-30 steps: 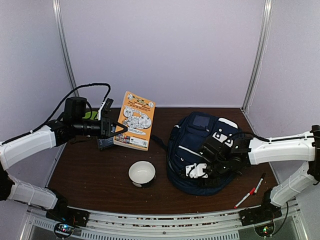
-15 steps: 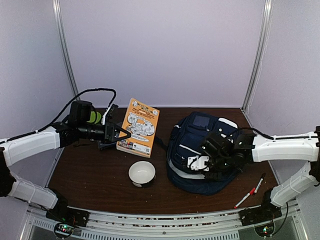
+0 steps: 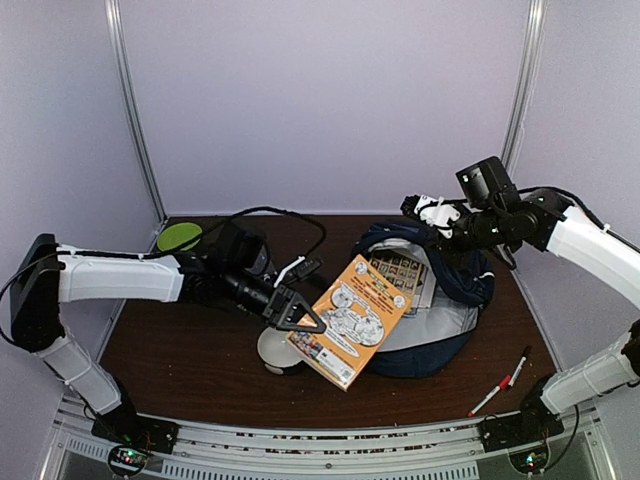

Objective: Pack the student bag
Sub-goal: Place the book in the largest pocket of the bag.

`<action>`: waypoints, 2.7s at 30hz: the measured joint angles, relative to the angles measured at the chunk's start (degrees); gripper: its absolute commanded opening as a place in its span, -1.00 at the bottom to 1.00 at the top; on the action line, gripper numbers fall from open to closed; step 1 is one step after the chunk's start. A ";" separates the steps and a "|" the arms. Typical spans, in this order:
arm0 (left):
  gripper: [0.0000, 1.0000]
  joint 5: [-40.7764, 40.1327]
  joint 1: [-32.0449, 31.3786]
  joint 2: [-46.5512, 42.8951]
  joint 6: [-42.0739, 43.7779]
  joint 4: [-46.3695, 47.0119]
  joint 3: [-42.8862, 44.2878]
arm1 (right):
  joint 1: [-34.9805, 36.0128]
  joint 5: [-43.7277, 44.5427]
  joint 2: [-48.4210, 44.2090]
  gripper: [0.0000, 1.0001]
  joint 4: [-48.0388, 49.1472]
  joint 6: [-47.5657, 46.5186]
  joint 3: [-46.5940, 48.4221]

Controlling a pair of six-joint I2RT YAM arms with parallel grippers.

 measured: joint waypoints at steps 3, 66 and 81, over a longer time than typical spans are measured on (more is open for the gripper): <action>-1.00 2.43 -3.06 5.88 -3.56 5.86 2.60 | -0.31 0.37 1.29 -1.00 -0.07 0.72 2.38; -1.00 -44.41 -15.65 21.38 32.41 -7.39 19.85 | -3.02 -11.54 -4.17 -1.00 -2.49 -0.22 -1.05; -1.00 -55.25 -13.64 39.91 42.12 -14.01 43.76 | -3.08 -16.24 -4.31 -1.00 -4.20 -0.90 -1.53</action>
